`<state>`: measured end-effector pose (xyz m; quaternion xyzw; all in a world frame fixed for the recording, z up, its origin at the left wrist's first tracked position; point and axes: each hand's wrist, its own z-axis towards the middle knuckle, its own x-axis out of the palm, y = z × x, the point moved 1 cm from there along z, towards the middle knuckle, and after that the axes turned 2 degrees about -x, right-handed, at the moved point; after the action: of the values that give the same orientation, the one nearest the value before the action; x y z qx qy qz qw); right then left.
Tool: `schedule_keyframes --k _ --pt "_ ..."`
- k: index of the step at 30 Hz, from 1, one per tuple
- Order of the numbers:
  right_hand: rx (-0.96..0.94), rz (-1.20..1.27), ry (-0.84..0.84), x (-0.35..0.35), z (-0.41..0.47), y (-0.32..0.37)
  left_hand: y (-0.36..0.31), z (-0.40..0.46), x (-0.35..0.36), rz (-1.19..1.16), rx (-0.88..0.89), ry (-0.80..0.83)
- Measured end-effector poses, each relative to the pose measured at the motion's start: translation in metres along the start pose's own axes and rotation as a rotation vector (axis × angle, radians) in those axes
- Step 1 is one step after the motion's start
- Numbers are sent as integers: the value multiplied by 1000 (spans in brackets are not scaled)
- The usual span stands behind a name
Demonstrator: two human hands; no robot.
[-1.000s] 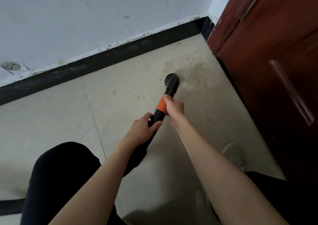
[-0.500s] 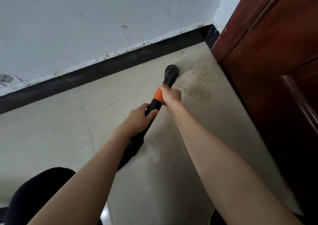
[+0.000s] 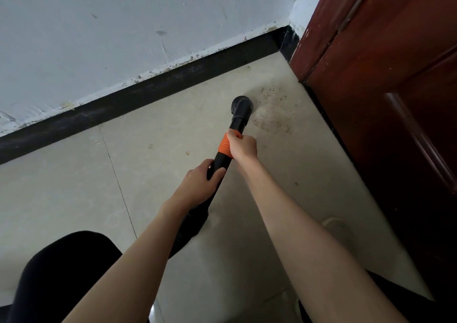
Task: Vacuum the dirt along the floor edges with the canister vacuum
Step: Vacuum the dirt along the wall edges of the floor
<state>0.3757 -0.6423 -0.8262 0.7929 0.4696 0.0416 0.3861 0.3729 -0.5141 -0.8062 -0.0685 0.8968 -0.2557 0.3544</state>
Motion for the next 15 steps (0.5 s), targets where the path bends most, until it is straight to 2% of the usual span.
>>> schedule_keyframes --k 7,15 --pt "30 147 -73 -11 -20 -45 8 -22 19 -19 -4 144" --pt "122 406 -77 -51 -24 -72 -6 -28 38 57 86 255"
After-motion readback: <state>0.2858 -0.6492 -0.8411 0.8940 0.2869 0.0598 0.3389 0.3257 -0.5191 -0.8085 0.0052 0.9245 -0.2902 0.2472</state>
